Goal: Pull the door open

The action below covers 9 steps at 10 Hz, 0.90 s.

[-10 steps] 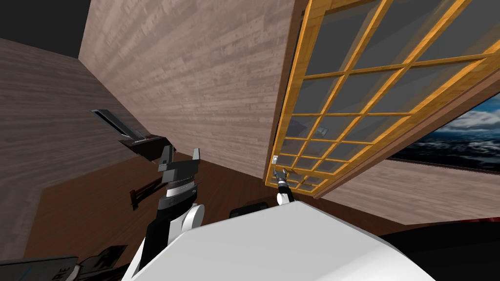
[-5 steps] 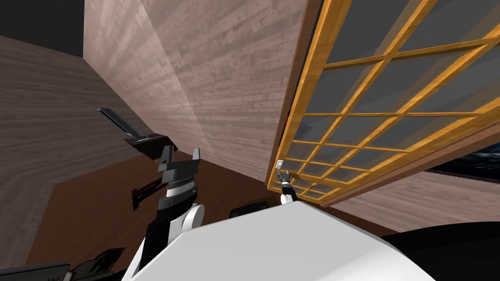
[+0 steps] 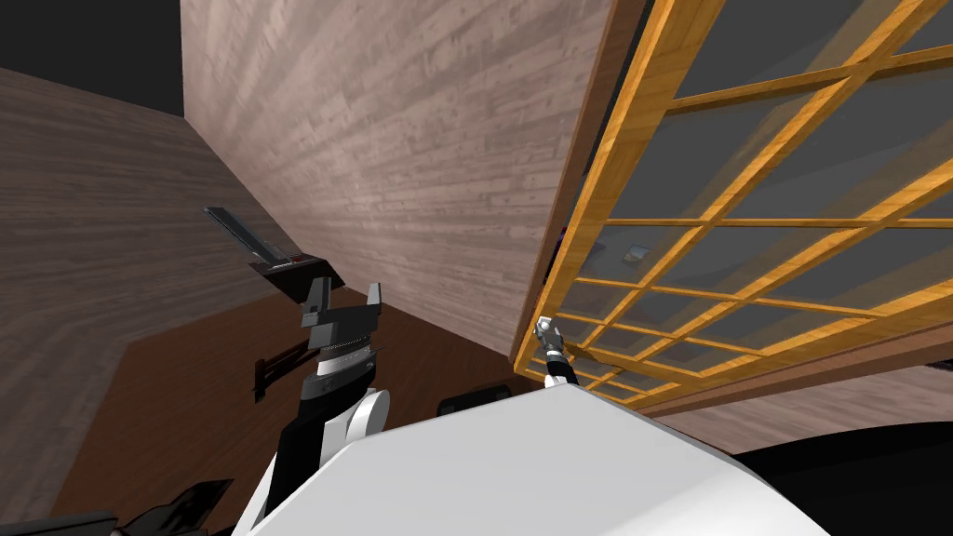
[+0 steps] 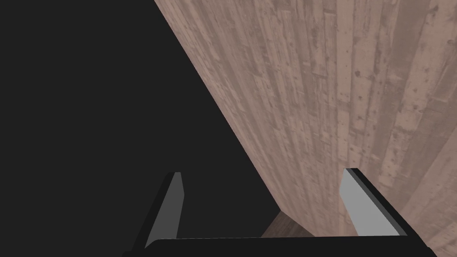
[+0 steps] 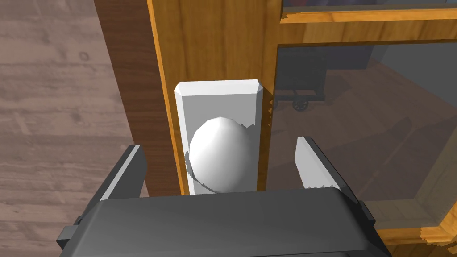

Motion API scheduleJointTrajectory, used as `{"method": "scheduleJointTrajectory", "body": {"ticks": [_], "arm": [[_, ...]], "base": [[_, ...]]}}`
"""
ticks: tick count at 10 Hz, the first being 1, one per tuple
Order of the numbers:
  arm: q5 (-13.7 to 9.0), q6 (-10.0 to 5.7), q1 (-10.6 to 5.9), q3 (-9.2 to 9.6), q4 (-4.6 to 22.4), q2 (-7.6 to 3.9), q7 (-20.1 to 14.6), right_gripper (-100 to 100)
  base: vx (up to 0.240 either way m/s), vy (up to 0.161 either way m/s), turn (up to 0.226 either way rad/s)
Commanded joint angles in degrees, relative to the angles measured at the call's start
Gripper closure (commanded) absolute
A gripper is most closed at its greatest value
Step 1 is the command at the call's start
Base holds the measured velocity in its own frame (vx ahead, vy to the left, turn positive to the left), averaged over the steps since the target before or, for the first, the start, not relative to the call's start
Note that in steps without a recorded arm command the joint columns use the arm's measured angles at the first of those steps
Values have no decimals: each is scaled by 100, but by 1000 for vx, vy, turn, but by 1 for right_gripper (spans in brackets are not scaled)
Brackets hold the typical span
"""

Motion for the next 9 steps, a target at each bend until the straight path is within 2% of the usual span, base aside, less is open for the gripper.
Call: {"method": "scheduleJointTrajectory", "body": {"ticks": [1, 2, 7, 9], "arm": [[0, 0, 0, 0, 0, 0, 0, -100], [0, 0, 0, 0, 0, 0, 0, 100], [0, 0, 0, 0, 0, 0, 0, 100], [61, -3, 48, 125, -37, -73, -115, 100]], "base": [[52, -16, 10], [0, 0, 0], [-9, 2, 1], [-134, -9, 76]]}}
